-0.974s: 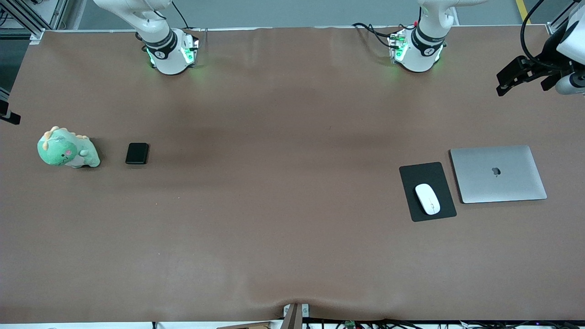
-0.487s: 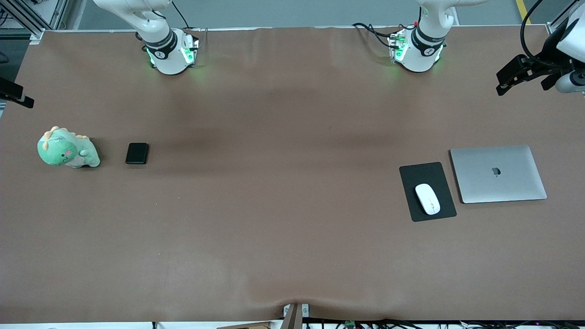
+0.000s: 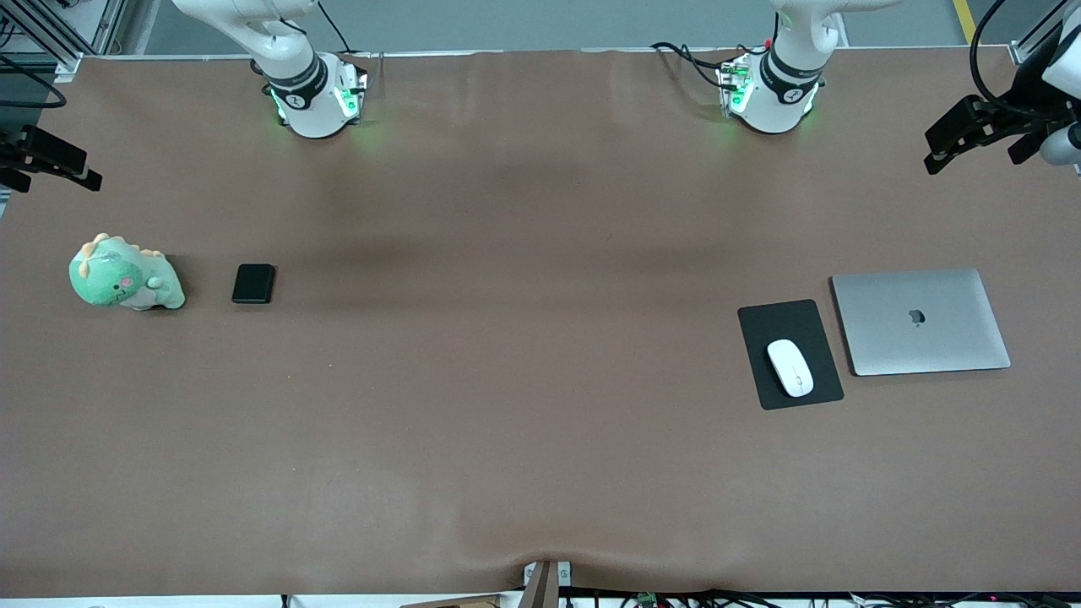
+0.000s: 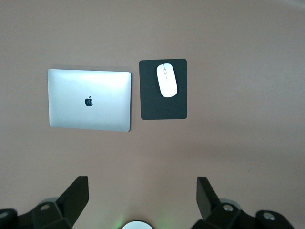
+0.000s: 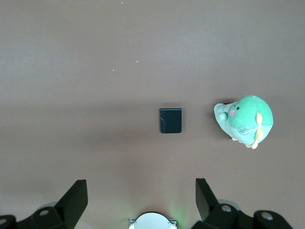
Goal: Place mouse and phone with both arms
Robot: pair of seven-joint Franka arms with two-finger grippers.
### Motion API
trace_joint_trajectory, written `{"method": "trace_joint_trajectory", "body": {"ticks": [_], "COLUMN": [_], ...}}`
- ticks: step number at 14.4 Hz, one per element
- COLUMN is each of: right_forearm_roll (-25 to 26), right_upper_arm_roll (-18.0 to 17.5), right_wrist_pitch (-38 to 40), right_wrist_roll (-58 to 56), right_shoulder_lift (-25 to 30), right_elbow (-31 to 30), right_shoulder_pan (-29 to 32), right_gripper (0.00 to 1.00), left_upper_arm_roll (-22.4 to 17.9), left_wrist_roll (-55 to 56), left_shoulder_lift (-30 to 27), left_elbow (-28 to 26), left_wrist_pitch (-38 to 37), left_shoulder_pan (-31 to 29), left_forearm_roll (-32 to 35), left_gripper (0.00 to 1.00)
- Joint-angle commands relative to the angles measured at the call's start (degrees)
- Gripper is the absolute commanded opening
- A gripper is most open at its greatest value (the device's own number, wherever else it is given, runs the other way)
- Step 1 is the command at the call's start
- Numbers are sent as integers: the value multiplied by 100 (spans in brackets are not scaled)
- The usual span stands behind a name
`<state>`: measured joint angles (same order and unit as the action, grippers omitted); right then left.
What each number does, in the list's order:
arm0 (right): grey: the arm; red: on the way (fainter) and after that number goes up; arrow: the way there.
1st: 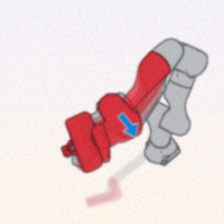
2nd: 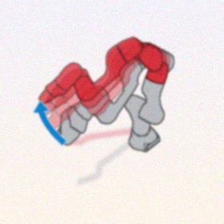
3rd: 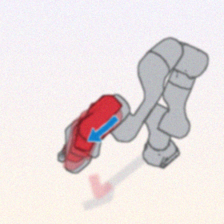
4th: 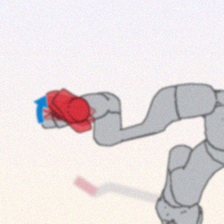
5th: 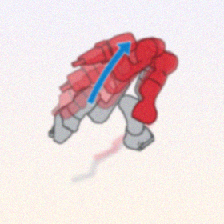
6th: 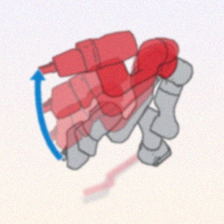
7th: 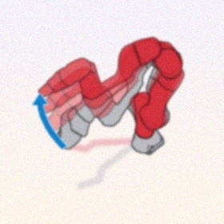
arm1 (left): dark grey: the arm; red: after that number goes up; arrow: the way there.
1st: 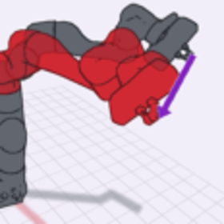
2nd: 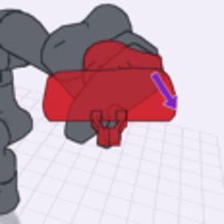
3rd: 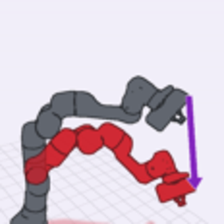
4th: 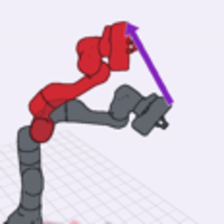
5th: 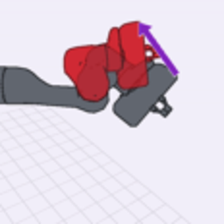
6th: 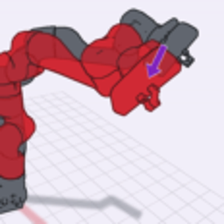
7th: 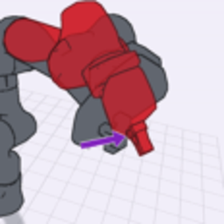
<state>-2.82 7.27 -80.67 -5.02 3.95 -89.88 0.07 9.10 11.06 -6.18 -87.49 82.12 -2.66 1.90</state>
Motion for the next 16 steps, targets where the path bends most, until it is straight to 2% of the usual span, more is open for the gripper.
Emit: {"method": "trace_joint_trajectory", "body": {"ticks": [1,16], "right_forearm_roll": [115,53], "right_upper_arm_roll": [-50,-76], "right_wrist_pitch": [-124,-142], "right_wrist_roll": [36,45], "right_shoulder_lift": [159,97], "right_elbow": [-152,-73], "right_shoulder_pan": [107,46], "right_gripper": [100,100], "left_upper_arm_roll": [-5,-14], "left_wrist_roll": [54,36], "left_shoulder_lift": [29,3], "left_elbow": [170,171], "left_wrist_pitch": [-82,-82], "left_shoulder_pan": [-32,-32], "left_forearm_roll": [21,21], "left_gripper": [100,100]}}
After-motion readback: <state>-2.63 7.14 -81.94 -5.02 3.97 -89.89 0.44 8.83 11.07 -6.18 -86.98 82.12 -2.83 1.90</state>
